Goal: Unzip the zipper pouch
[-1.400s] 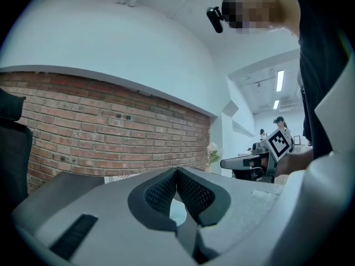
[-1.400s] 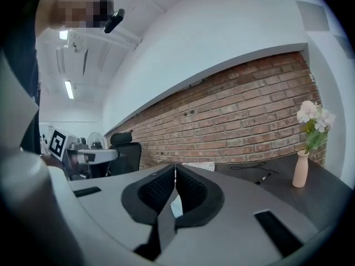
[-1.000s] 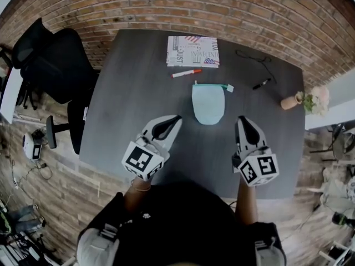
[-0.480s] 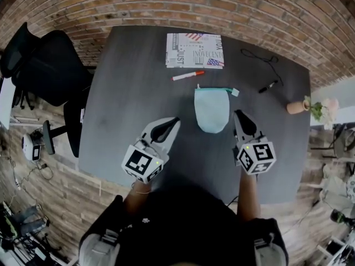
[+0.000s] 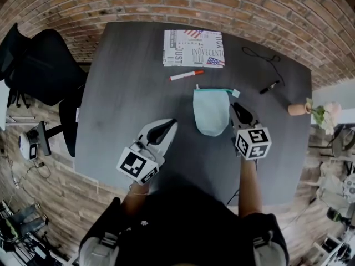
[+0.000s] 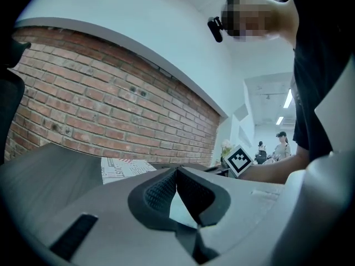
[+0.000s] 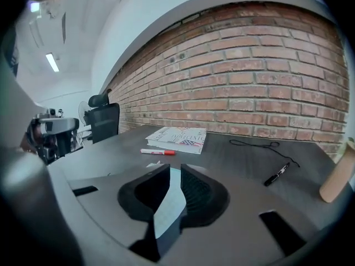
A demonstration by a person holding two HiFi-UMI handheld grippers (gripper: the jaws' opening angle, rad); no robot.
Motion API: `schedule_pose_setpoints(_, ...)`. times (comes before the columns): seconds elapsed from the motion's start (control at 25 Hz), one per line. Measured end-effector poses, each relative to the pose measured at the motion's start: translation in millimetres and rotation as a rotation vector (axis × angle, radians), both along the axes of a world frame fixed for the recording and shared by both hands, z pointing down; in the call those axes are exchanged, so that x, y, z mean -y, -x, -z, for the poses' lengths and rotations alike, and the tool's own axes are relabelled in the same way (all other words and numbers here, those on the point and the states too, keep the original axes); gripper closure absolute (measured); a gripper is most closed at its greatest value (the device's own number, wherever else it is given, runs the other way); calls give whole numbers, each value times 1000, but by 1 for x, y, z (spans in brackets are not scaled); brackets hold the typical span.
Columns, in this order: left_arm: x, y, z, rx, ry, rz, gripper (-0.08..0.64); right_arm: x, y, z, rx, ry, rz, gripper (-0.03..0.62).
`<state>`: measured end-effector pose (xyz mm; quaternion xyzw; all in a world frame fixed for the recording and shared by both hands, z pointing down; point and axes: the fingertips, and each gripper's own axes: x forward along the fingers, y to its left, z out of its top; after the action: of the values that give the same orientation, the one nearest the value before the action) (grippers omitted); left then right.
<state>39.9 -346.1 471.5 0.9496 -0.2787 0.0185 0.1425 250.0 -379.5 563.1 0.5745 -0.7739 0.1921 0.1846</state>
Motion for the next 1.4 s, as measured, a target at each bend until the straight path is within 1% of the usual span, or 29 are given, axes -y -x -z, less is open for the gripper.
schedule_pose_setpoints(0.32, 5, 10, -6, 20, 2, 31, 557, 15, -6, -49, -36, 131, -3, 488)
schedule_pose_setpoints(0.48, 4, 15, -11, 12, 19, 34, 557, 16, -7, -71, -87, 189, 15, 465)
schedule_pose_setpoints(0.64, 2, 16, -14, 8, 30, 37, 557, 16, -6, -87, -150, 222, 40, 457)
schedule_pose_setpoints(0.92, 3, 21, -13, 3, 36, 44, 557, 14, -4, -100, -167, 263, 56, 456)
schedule_pose_setpoints(1.0, 1, 22, -14, 7, 34, 42, 557, 13, -3, -102, -163, 267, 59, 459)
schedule_pose_setpoints(1.08, 0, 23, -14, 10, 32, 37, 557, 12, 1, -102, -165, 272, 74, 479)
schedule_pose_setpoints(1.2, -2, 24, -12, 7, 30, 40, 557, 13, 8, -102, -169, 266, 89, 543)
schedule_pose_setpoints(1.28, -4, 24, -11, 6, 27, 42, 557, 13, 10, -102, -169, 259, 87, 574)
schedule_pose_setpoints(1.4, -8, 26, -6, 3, 16, 46, 557, 10, 10, -96, -183, 247, 87, 580)
